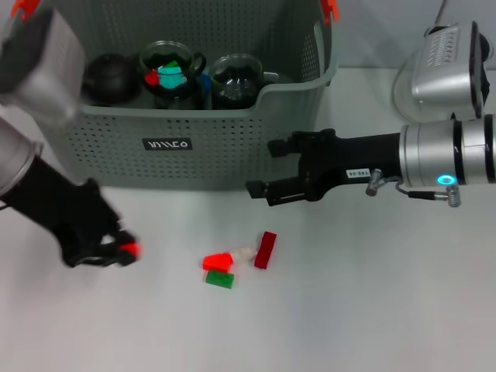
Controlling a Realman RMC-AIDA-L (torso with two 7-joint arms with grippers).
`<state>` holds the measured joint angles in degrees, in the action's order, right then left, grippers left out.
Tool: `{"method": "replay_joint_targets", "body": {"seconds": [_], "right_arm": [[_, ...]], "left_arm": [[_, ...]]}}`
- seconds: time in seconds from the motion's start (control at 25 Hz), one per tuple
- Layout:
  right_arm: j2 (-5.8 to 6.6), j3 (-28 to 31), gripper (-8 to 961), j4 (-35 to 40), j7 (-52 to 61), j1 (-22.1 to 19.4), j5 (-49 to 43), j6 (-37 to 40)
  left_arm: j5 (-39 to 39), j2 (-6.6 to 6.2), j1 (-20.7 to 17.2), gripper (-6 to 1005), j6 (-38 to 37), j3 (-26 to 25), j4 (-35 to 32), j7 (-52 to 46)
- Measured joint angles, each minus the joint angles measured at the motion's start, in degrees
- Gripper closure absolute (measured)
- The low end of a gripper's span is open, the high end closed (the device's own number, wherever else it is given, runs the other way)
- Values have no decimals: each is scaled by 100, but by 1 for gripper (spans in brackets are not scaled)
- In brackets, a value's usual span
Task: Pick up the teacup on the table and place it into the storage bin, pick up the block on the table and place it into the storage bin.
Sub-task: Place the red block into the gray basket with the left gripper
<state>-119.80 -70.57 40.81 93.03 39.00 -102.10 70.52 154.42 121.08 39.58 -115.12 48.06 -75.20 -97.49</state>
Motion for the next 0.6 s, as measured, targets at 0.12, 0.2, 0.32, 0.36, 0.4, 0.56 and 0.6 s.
{"method": "replay_joint_targets", "body": {"seconds": [0.12,0.2,0.32,0.36,0.4,0.56,0.6], "right_arm": [[60,35,11,7,-30,-53,-25,128],[113,79,11,11,-42,-85,-29,259],[194,211,12,11,-83,-135,-39,468],[213,242,12,11,-97,-151,-41,524],[233,268,12,11,-113,-171,-41,579],[276,310,12,11,-145,-227,-42,707],[284,310,11,11,-147,-235,-44,708]], "left_arm": [[-796,37,8,789,-201,-423,-11,-84],[-1289,74,-14,787,-192,-608,-20,-158],[-2093,106,11,784,-66,-967,-14,-276],[-2347,107,50,782,55,-1091,-3,-345],[-2485,98,78,781,190,-1146,8,-403],[-2719,28,271,777,1251,-1188,161,-840],[-2689,-12,330,776,1621,-1172,267,-990]]}}
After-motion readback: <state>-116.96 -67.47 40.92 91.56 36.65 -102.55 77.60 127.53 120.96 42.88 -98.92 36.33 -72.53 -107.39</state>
